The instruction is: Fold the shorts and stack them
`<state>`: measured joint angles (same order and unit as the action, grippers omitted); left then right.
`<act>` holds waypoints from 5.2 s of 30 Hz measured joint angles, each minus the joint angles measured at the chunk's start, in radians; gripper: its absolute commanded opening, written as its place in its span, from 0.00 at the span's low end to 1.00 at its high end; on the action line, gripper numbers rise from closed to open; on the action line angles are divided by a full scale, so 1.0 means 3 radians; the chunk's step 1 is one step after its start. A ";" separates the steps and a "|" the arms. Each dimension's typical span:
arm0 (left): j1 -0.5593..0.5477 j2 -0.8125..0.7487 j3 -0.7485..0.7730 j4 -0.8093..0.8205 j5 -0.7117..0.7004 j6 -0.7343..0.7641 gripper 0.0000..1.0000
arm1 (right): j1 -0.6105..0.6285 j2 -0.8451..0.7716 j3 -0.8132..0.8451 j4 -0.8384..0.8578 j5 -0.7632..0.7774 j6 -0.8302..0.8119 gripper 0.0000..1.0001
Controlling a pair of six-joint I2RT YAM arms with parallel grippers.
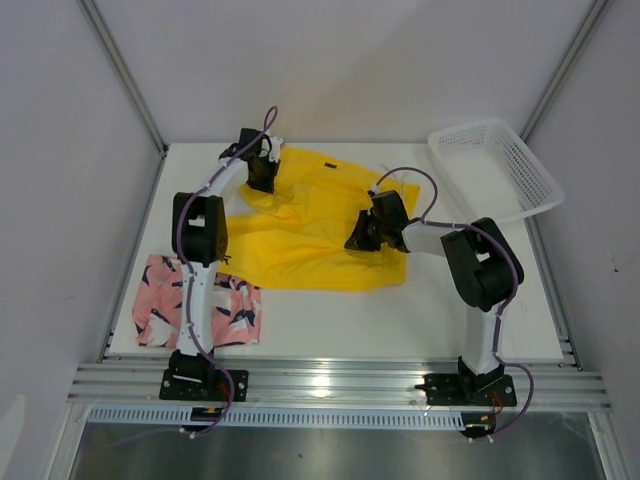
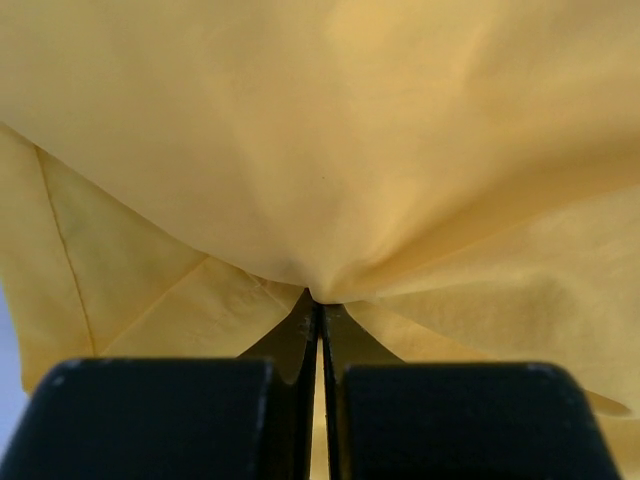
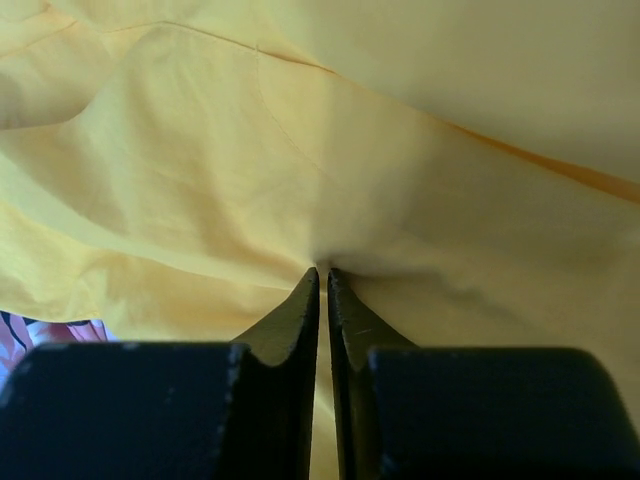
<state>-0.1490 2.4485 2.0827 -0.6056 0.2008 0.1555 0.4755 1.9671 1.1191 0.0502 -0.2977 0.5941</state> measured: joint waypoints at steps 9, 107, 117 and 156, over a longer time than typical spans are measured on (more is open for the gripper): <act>0.0001 -0.0357 -0.0490 0.0151 -0.0453 -0.0242 0.00 | -0.0072 0.0099 0.0061 0.0079 -0.0005 0.0148 0.00; 0.0870 -0.1143 -0.1851 0.1236 0.0697 -0.2057 0.74 | -0.0608 0.0365 0.1035 -0.0874 0.1284 -0.0290 0.53; 0.0819 -0.1124 -0.1884 0.1017 0.0793 -0.2018 0.39 | -0.0603 0.0374 0.0930 -0.0614 0.0755 -0.0303 0.46; 0.1090 -0.2888 -0.4457 0.3292 0.1244 -0.2347 0.11 | -0.0566 0.0552 0.1013 -0.0439 0.1064 0.0257 0.00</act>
<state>0.1780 1.5822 0.7456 0.3820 0.5739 -0.5488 0.3058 2.1326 1.4231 -0.0814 0.0216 0.6712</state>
